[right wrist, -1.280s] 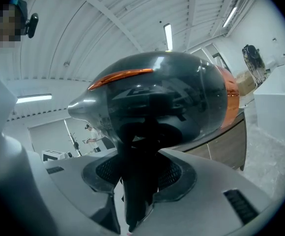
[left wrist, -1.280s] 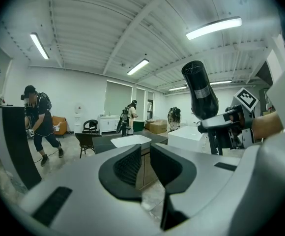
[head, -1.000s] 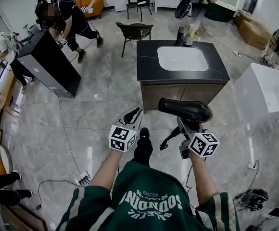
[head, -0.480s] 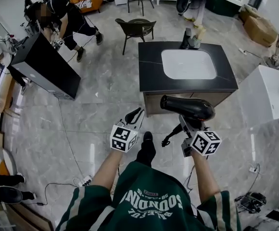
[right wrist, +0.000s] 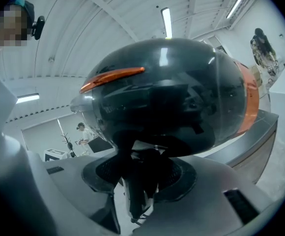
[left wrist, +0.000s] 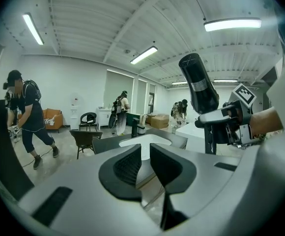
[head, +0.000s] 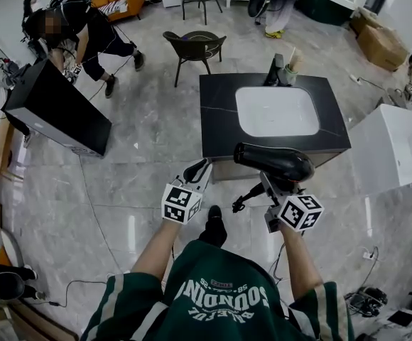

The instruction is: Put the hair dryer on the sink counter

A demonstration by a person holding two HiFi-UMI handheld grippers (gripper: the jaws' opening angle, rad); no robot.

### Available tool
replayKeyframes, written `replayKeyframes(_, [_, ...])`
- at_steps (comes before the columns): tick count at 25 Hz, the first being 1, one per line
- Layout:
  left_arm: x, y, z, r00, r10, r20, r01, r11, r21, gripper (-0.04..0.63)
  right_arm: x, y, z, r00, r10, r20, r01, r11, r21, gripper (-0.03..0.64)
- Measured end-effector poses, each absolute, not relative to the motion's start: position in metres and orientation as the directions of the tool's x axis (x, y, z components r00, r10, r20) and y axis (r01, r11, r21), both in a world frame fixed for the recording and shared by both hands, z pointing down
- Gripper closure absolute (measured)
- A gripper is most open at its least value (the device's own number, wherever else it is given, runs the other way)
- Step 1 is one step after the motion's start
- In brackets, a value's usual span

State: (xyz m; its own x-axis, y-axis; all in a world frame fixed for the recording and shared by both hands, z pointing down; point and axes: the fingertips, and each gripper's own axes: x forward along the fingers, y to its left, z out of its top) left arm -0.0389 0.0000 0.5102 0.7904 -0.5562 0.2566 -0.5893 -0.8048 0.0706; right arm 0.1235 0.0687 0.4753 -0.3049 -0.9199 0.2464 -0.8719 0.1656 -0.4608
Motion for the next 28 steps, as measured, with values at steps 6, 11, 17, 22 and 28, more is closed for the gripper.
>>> replayKeyframes(6, [-0.024, -0.04, 0.51, 0.8, -0.537, 0.266, -0.574, -0.815, 0.079, 0.532, 0.133, 0.032, 0.472, -0.3, -0.918, 0.258, -0.875, 0.156, -0.459, 0.423])
replayKeyframes(11, [-0.016, -0.07, 0.511, 0.804, -0.531, 0.269, -0.568, -0.819, 0.08, 0.532, 0.137, 0.004, 0.474, -0.302, -0.916, 0.266, -0.875, 0.155, -0.458, 0.423])
replayKeyframes(17, [-0.016, -0.104, 0.514, 0.804, -0.526, 0.276, -0.567, -0.819, 0.09, 0.532, 0.136, -0.029, 0.477, -0.307, -0.909, 0.282, -0.877, 0.155, -0.454, 0.423])
replayKeyframes(22, [-0.015, -0.13, 0.517, 0.813, -0.52, 0.262, -0.557, -0.825, 0.092, 0.534, 0.135, -0.051, 0.473, -0.298, -0.913, 0.279, -0.883, 0.153, -0.443, 0.423])
replayKeyframes(28, [-0.007, -0.144, 0.516, 0.824, -0.503, 0.261, -0.541, -0.836, 0.093, 0.534, 0.138, -0.062, 0.461, -0.301, -0.916, 0.266, -0.885, 0.164, -0.436, 0.423])
